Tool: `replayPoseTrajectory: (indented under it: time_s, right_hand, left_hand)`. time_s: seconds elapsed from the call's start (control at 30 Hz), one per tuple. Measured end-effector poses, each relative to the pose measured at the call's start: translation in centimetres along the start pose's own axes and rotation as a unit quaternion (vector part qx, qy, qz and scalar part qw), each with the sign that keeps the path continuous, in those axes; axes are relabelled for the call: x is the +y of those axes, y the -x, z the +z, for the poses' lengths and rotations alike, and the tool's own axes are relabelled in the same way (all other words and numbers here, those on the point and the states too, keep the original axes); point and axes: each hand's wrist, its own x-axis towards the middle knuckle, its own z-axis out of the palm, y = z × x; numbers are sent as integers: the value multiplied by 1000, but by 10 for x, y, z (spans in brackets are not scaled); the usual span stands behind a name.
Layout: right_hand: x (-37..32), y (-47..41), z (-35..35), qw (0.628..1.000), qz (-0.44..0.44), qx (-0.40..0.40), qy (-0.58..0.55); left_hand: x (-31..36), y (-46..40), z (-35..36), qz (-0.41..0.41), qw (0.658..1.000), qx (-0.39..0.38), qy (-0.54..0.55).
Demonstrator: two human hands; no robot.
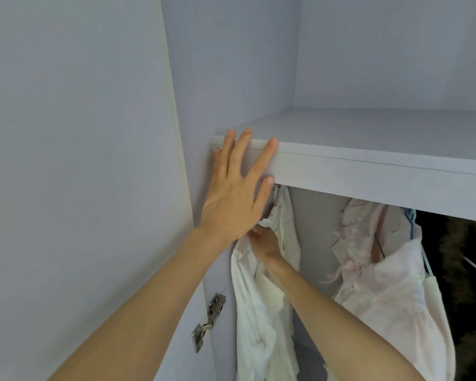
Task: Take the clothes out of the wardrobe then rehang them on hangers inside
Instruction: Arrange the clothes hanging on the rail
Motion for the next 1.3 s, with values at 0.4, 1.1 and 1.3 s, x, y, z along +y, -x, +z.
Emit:
replayPoseTrajectory:
  time_s: [0.4, 1.1, 1.3]
  right_hand:
    - [41, 62, -7, 993, -87, -78, 19]
    - [534, 326, 133, 937, 176, -260, 154]
    - [684, 341, 224, 925, 209, -269, 171]
  left_hand:
    - [6, 53, 11, -2, 999, -38, -15]
    - [155, 695, 196, -323, 773, -535, 110]
    - [144, 833, 281, -337, 736, -581, 86]
